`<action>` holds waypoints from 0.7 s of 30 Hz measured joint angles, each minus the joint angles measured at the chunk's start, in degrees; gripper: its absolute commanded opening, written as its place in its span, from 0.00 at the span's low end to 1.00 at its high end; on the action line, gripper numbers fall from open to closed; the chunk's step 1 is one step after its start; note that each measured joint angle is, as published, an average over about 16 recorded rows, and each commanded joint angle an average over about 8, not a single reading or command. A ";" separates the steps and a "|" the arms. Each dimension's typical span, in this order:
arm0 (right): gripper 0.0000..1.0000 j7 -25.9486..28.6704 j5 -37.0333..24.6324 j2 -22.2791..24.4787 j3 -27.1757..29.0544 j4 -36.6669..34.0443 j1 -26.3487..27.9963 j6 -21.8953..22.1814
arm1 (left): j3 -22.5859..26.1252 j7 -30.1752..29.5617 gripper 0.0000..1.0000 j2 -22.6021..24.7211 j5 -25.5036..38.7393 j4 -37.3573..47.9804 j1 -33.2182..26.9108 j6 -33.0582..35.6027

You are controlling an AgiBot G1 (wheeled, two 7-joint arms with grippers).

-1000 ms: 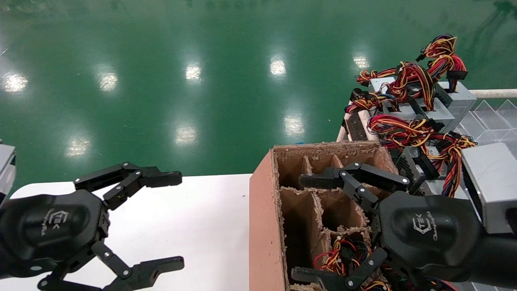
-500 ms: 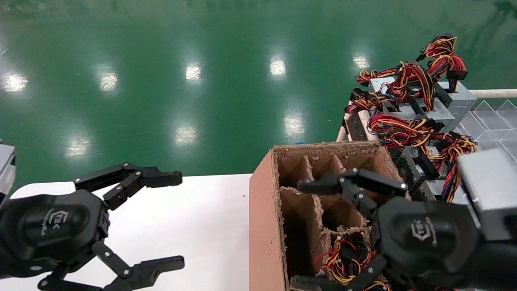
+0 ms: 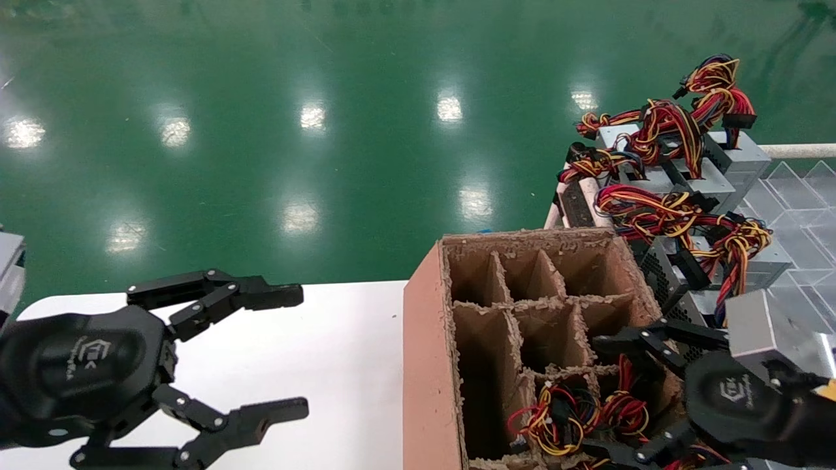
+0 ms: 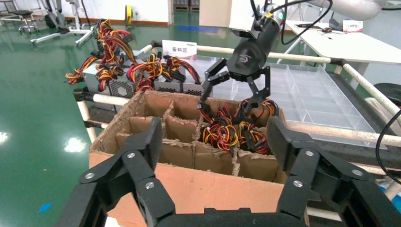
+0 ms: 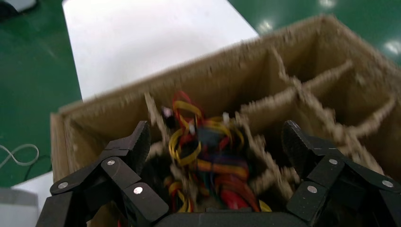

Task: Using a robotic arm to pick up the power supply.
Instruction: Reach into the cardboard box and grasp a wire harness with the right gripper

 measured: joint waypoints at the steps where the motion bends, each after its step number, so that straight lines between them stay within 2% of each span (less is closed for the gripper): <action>1: 0.78 0.11 -0.34 0.56 0.01 -0.03 -0.15 0.11 | 0.00 0.00 0.00 0.00 0.00 0.00 0.00 0.00; 6: 0.17 -0.04 -1.42 2.50 0.13 -0.43 -0.96 0.55 | 0.00 0.00 0.00 0.00 0.00 0.00 0.00 0.00; 9: 0.00 -0.55 -1.93 3.09 0.16 -0.95 -1.35 0.75 | 0.00 0.00 0.00 0.00 0.00 0.00 0.00 0.00; 21: 0.00 -2.62 -3.62 2.52 -0.48 -3.53 -1.44 0.41 | 0.00 0.00 0.00 0.00 0.00 0.00 0.00 0.00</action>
